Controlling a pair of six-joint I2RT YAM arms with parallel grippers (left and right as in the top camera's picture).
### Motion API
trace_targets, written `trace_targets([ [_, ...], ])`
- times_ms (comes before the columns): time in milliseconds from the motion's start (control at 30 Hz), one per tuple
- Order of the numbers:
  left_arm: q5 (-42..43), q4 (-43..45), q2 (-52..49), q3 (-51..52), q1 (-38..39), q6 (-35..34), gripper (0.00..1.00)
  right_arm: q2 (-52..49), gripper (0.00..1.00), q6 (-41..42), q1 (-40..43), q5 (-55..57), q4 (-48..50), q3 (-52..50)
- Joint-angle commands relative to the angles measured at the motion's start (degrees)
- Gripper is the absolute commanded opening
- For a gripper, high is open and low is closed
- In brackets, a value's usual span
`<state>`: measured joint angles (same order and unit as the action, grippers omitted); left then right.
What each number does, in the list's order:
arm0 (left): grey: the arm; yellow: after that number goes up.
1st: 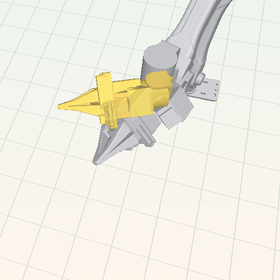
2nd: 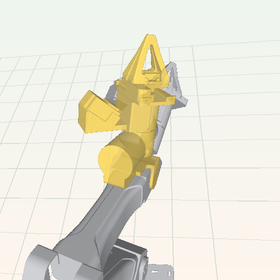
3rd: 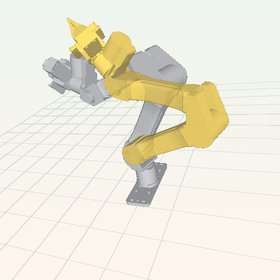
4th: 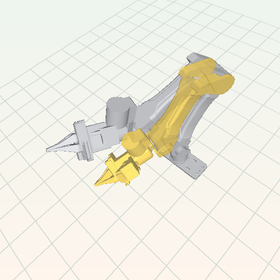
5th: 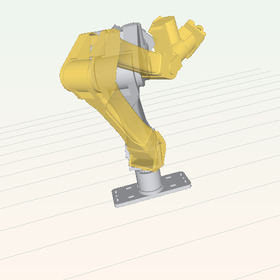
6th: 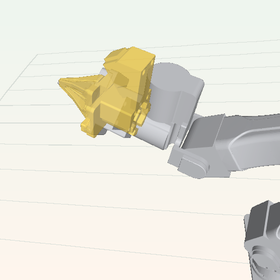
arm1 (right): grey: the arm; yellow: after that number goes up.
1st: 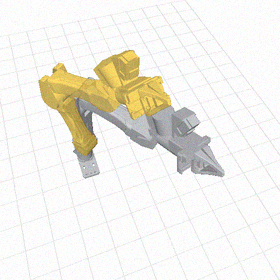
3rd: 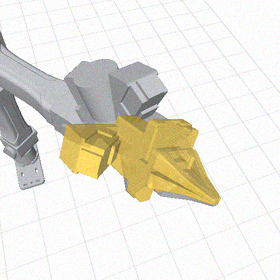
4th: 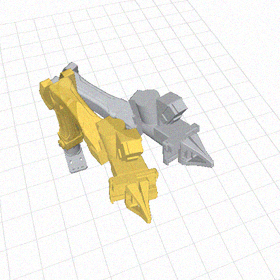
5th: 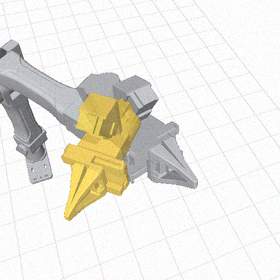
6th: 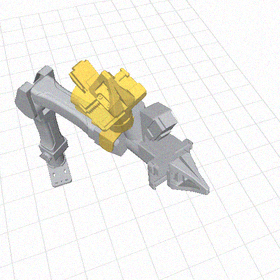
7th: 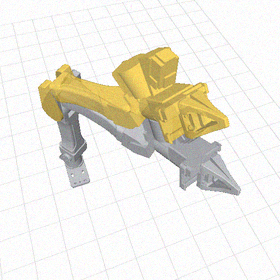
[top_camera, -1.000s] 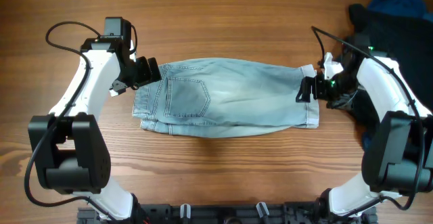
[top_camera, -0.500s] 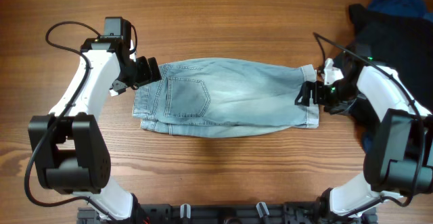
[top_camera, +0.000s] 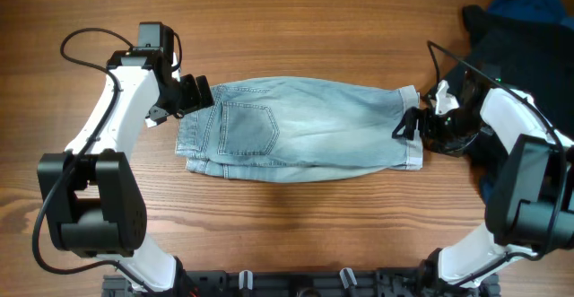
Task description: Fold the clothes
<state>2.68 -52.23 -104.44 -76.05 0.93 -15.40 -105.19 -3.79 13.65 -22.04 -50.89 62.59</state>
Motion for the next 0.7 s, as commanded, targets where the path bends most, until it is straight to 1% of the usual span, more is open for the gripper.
trace_targets([
  [0,-0.8,0.1,1.4,-1.0,0.1,0.2,1.0,-1.1,1.0,-0.6,-0.2,-4.5,0.5,-0.7],
  [200,-0.8,0.1,1.4,-1.0,0.1,0.2,1.0,-1.1,0.99,-0.7,-0.2,-6.4,1.6,-1.9],
  [367,-0.8,0.1,1.4,-1.0,0.1,0.2,1.0,-1.3,0.99,-0.2,-0.2,-6.6,5.1,-6.3],
  [467,-0.8,0.1,1.4,-1.0,0.1,0.2,1.0,-1.3,0.97,0.9,-0.2,-6.9,6.1,-8.1],
  [533,-0.8,0.2,1.4,-1.0,0.1,0.2,1.0,-1.3,0.95,0.8,-0.2,-8.3,6.2,-8.2],
  [600,-0.8,0.2,1.4,-1.0,0.1,0.2,1.0,-1.3,0.89,0.8,-0.2,-10.3,6.4,-8.2],
  [633,-0.8,0.3,1.4,-1.0,0.1,0.2,1.0,-1.3,0.84,0.8,-0.2,-10.7,6.4,-8.2],
  [667,-0.8,0.3,1.4,-1.0,0.1,0.2,1.0,-1.3,0.77,0.9,-0.2,-11.1,6.3,-8.2],
])
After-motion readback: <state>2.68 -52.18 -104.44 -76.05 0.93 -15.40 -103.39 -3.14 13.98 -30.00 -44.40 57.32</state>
